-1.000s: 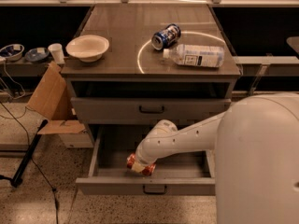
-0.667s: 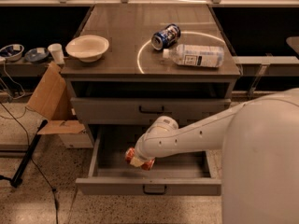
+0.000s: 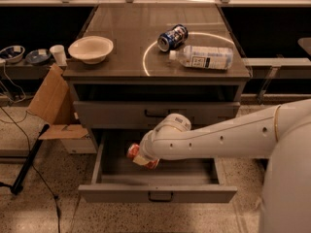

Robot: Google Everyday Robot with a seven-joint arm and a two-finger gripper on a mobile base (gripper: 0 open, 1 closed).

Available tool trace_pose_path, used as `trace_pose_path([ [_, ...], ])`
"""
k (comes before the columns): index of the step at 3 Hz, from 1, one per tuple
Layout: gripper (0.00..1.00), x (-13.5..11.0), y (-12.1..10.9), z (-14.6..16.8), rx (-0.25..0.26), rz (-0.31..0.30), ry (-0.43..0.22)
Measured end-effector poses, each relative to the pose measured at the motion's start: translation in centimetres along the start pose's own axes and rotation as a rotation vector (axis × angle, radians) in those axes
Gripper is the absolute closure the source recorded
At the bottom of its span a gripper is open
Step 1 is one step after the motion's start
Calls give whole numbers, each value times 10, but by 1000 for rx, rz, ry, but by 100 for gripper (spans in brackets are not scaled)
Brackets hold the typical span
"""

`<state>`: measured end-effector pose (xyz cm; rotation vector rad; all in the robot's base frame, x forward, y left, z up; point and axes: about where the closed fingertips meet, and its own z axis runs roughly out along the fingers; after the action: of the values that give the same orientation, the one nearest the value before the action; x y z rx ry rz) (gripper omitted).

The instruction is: Pick coke can from middle drawer and place on counter

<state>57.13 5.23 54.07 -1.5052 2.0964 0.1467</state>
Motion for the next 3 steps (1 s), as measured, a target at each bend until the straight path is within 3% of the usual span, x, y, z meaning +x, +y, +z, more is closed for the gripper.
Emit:
trace_pose_path([
  [1,100,-18,-2,-43,4,-22,-17],
  [2,100,-33,-25,-107,-15,7,-27],
  [3,100,-52,-54,-157,-46,-21,-44],
])
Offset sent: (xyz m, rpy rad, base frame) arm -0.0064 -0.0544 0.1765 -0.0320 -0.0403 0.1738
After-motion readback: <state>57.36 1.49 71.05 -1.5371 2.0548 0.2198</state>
